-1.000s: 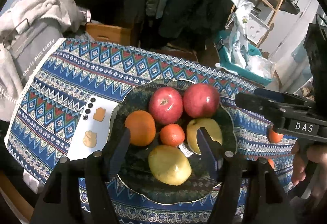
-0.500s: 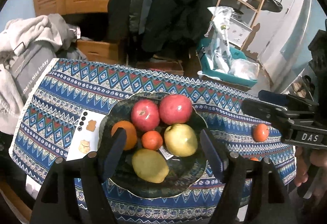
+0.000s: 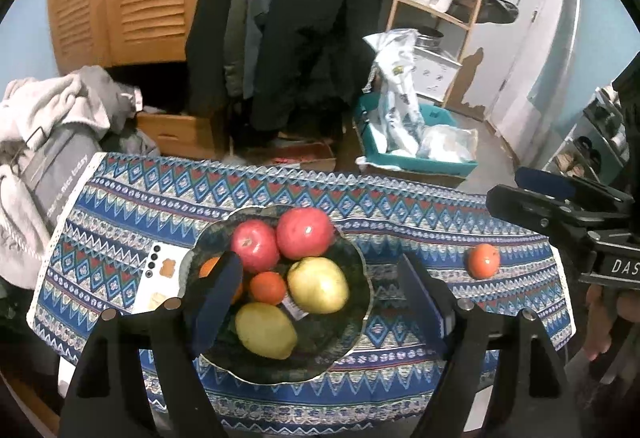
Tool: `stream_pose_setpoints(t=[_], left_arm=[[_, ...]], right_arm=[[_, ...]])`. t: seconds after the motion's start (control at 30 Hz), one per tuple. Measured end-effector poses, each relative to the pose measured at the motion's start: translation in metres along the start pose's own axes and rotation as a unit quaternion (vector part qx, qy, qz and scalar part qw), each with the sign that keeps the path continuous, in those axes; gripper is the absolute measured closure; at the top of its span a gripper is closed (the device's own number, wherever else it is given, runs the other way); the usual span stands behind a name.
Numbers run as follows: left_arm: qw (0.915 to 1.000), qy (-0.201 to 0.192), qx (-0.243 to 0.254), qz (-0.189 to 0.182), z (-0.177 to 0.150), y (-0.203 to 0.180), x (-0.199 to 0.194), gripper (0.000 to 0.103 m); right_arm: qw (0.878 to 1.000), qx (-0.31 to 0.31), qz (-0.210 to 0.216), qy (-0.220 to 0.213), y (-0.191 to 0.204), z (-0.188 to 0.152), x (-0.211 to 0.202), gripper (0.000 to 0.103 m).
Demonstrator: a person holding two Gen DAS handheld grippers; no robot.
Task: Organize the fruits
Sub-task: 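Move both tools away from the bowl toward the remaining oranges, then reach both open tools down toward the two remaining oranges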
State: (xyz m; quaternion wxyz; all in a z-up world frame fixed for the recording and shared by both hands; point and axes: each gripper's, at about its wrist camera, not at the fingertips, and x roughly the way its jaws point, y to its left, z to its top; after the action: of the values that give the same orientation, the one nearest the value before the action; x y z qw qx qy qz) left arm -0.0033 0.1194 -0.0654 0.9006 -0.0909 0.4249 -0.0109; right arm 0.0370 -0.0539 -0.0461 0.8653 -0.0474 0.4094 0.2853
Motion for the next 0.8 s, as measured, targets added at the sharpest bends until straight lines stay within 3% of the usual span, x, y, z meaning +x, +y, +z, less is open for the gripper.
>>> stream_pose_setpoints(t=[0.2,0.8], left_arm=[[0.9996,-0.018,0.018,-0.007,0.005,-0.022,-0.012,0.017],[0.9974,-0.016,0.06,-0.036,0.014,-0.082,-0.013,0.016]], right_arm=[[1.0,0.01,-0.007,-0.017,-0.013,-0.006,-0.023,0.016],[0.997,0.041,-0.057,-0.041,-0.069,-0.034,-0.067,0.014]])
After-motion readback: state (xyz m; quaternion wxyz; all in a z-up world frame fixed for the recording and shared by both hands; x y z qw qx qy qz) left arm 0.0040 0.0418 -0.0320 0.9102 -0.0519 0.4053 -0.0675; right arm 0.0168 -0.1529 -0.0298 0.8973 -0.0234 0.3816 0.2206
